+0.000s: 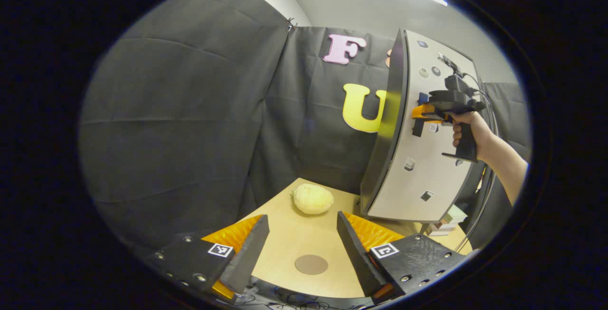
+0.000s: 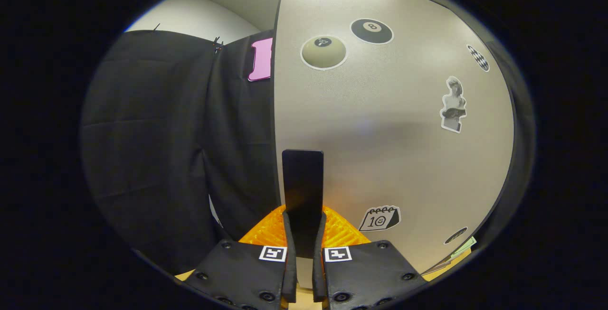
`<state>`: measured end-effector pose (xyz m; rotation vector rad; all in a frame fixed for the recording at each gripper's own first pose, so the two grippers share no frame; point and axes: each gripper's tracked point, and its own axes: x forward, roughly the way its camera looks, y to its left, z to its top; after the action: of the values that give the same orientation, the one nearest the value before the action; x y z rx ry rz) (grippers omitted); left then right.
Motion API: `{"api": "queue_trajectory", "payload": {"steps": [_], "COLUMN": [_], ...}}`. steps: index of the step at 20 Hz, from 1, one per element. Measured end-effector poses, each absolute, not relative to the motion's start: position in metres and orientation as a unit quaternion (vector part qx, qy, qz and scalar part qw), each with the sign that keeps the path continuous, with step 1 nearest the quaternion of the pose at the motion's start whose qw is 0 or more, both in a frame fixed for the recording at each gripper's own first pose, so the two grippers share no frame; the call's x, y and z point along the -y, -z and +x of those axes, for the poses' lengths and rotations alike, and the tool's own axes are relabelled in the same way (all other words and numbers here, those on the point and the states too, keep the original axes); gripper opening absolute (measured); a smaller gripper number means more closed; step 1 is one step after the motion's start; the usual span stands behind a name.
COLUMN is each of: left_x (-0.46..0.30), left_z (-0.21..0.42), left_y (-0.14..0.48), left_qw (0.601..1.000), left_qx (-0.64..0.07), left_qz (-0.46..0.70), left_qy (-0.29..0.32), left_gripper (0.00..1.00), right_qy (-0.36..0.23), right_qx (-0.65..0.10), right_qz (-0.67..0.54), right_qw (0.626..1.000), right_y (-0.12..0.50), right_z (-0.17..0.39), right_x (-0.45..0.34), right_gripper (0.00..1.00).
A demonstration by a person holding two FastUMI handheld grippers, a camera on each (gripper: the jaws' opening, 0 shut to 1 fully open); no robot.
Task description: Open the cabinet door with the right hand, grasp the bottle in the cabinet with the left hand and place it on the coaster, then close the cabinet door with the right hand.
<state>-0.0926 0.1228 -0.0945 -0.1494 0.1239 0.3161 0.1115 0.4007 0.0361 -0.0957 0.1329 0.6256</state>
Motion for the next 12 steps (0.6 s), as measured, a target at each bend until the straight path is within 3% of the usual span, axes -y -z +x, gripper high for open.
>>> {"api": "queue_trajectory", "payload": {"steps": [12], "left_x": [-0.076], "left_z": [-0.099], "left_y": [0.090], "left_qw": [0.988], "left_qx": [-0.052], "left_qz": [-0.066], "left_qy": [-0.129], "left_gripper": [0.87], "right_qy": [-0.359], "right_qx": [-0.067], "right_qz": [-0.044], "right_qw": [0.930], "right_y": [-0.040], "right_z": [0.073], "right_x": [-0.380], "right_gripper": [0.15]}}
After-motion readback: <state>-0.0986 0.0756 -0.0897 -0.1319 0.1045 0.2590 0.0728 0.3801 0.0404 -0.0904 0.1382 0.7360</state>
